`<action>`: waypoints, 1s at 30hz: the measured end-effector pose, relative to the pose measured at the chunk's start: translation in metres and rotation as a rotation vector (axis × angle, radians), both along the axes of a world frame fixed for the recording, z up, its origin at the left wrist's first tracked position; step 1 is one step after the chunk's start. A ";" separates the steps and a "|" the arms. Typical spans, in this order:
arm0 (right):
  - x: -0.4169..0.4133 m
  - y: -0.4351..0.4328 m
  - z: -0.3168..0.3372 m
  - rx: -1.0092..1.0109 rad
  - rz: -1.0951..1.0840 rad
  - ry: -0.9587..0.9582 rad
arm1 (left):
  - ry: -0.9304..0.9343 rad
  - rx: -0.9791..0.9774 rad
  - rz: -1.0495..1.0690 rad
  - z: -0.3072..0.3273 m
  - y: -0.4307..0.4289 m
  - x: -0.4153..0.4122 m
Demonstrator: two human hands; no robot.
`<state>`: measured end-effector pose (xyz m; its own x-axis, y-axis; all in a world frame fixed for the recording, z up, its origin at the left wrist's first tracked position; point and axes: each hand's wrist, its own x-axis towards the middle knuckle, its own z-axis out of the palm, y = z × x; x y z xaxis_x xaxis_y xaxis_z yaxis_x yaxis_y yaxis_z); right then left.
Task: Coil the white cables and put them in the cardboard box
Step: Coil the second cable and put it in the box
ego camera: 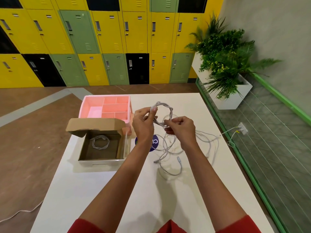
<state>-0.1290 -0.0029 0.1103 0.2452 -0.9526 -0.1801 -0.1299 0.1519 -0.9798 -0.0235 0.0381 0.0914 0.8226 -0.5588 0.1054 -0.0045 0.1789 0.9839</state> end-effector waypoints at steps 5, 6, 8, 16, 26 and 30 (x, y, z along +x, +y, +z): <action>-0.003 0.001 0.001 -0.007 0.024 -0.048 | 0.078 0.041 0.001 0.000 0.003 0.003; -0.004 0.000 0.001 -0.019 0.040 -0.039 | 0.095 0.038 0.004 0.000 0.003 0.004; -0.006 0.000 0.001 -0.047 0.074 -0.008 | 0.113 0.032 0.011 0.000 0.003 0.006; -0.012 -0.003 0.007 -0.133 0.219 0.108 | 0.171 -0.023 -0.015 -0.002 0.003 0.022; -0.012 -0.004 0.007 -0.118 0.215 0.083 | 0.243 -0.124 -0.037 -0.001 -0.001 0.017; -0.012 -0.001 0.004 -0.031 0.261 0.042 | 0.248 -0.152 -0.022 -0.001 -0.001 0.015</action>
